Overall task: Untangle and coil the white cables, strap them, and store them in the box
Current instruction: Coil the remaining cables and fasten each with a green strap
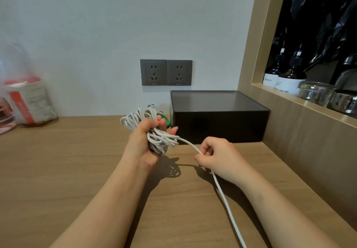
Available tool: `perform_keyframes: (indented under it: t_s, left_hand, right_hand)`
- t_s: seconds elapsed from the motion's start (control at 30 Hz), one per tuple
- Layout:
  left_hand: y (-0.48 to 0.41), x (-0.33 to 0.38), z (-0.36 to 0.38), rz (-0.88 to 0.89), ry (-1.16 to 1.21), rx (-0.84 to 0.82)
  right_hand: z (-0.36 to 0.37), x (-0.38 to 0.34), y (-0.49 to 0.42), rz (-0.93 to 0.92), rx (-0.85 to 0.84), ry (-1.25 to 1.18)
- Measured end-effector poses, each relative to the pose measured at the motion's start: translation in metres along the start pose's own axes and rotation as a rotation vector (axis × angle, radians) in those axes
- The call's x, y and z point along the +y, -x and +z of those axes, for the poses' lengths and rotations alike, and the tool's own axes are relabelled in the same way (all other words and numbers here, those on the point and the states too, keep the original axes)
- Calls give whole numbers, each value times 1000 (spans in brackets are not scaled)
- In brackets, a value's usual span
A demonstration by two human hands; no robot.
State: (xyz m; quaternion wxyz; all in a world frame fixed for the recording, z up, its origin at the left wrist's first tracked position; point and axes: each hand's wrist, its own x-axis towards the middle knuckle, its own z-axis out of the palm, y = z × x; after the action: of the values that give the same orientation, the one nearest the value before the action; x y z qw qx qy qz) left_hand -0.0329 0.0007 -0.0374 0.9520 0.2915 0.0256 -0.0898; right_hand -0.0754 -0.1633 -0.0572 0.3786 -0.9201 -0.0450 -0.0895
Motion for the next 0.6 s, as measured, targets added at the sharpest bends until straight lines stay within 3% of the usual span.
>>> perform_keyframes:
  t_s: [0.1,0.27,0.43,0.6]
  left_hand:
    - [1,7,0,-10,60,-24]
    - [2,16,-6,-28,51,-41]
    - [-6,19,-14,-5,-207,-47]
    - [-5,17,-16,76,-491,1]
  right_hand:
    - [-8,5,-1,101,59,-32]
    - [-22,11,-4,232,449,-79]
    - [-23,7,-1,360,264,-414]
    - [-31,3,2,268,73,-764]
